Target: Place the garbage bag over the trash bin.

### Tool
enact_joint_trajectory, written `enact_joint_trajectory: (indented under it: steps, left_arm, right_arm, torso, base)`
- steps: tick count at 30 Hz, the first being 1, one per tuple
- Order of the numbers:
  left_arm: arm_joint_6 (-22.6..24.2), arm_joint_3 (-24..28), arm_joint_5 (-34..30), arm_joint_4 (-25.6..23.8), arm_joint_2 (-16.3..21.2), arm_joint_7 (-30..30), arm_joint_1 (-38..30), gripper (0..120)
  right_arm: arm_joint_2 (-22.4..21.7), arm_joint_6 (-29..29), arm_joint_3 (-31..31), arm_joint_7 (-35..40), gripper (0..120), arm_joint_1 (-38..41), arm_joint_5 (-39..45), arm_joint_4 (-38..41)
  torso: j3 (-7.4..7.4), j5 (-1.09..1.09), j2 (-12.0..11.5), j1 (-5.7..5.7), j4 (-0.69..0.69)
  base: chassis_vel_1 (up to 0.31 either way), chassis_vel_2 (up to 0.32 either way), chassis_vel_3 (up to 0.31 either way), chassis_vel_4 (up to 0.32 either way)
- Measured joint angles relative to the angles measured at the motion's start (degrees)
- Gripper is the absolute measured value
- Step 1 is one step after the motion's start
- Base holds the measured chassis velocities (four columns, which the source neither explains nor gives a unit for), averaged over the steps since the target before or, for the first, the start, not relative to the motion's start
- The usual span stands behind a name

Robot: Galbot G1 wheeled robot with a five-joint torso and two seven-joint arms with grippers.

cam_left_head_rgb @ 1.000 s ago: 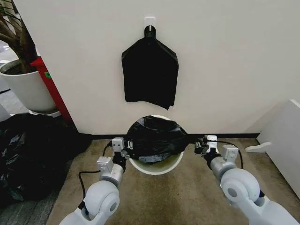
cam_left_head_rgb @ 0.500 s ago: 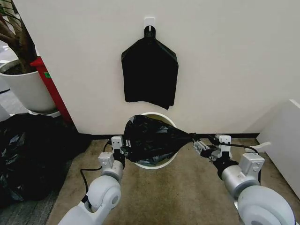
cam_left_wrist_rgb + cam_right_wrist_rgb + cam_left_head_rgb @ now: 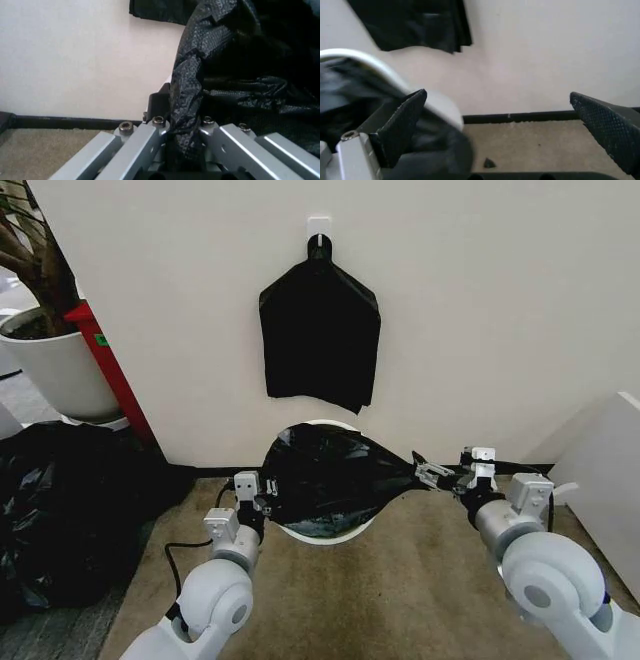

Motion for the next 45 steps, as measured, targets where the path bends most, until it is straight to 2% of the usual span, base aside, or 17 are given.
enact_joint_trajectory:
  steps: [8, 12, 20, 23, 28, 35, 40, 43, 44, 45]
  left_arm:
    - [0.0, 0.2, -0.1, 0.0, 0.0, 0.0, -0.1, 2]
    - [-0.1, 0.3, -0.3, -1.3, 0.1, 0.2, 0.0, 2]
    - [-0.2, -0.2, -0.6, -3.8, 0.8, 0.4, 1.4, 2]
    - [-0.3, -0.3, -0.6, -3.8, 0.7, 0.4, 1.6, 2]
    - [-0.5, -0.1, -0.6, -3.2, 0.4, 0.5, 1.1, 2]
    - [-0.4, -0.1, -1.1, -2.9, 0.2, 0.5, 0.9, 2]
    - [-0.2, -0.1, -0.6, -2.2, 0.3, 0.5, 0.8, 2]
    - [0.0, 0.2, 0.6, -1.8, 0.4, 0.7, 0.7, 2]
    - [0.4, 0.7, 1.6, -1.7, 0.6, 0.9, 0.7, 2]
    - [0.4, 0.7, 1.6, -1.7, 0.6, 0.9, 0.7, 2]
  right_arm:
    - [-0.7, -4.5, 3.4, 0.6, 100, -3.0, 4.0, 3.3]
    - [0.6, -6.0, 4.3, -0.9, 100, -3.8, 2.6, -1.2]
    - [1.6, -4.6, 5.1, -3.2, 100, -3.3, -0.7, -8.0]
    - [1.5, -4.4, 5.4, -2.7, 100, -3.7, -0.3, -6.2]
    - [0.4, -4.8, 6.2, 1.7, 100, -5.3, 4.0, 1.5]
    - [-0.1, -5.4, 9.3, 2.6, 100, -8.9, 5.1, 3.9]
    - [-1.3, -5.4, 9.5, -0.3, 100, -9.1, 3.9, 3.9]
    - [-2.8, -6.6, 8.4, -4.1, 100, -7.6, 1.2, 4.0]
    - [-5.0, -8.0, 7.1, -10.0, 100, -4.9, -3.0, 4.1]
    - [-5.0, -8.0, 7.1, -10.0, 100, -4.9, -3.0, 4.1]
  torso:
    - [0.00, -0.01, 0.0, 0.00, 0.00]
    - [0.00, 0.02, 0.0, 0.00, 0.00]
    - [0.00, 0.03, 0.0, 0.00, 0.01]
    - [0.00, 0.01, 0.0, 0.00, 0.00]
    - [0.00, -0.01, 0.0, 0.00, 0.00]
    - [0.00, 0.00, 0.0, 0.00, 0.00]
    - [0.00, 0.01, 0.0, 0.00, -0.02]
    - [0.00, 0.01, 0.0, 0.00, 0.00]
    - [0.00, 0.00, 0.0, 0.00, -0.01]
    - [0.00, 0.00, 0.0, 0.00, -0.01]
  base:
    - [0.000, 0.000, 0.000, 0.000]
    - [0.000, 0.000, 0.000, 0.000]
    - [0.000, 0.000, 0.000, 0.000]
    - [0.000, 0.000, 0.000, 0.000]
    - [0.000, 0.000, 0.000, 0.000]
    - [0.000, 0.000, 0.000, 0.000]
    - [0.000, 0.000, 0.000, 0.000]
    - [0.000, 0.000, 0.000, 0.000]
    - [0.000, 0.000, 0.000, 0.000]
    - [0.000, 0.000, 0.000, 0.000]
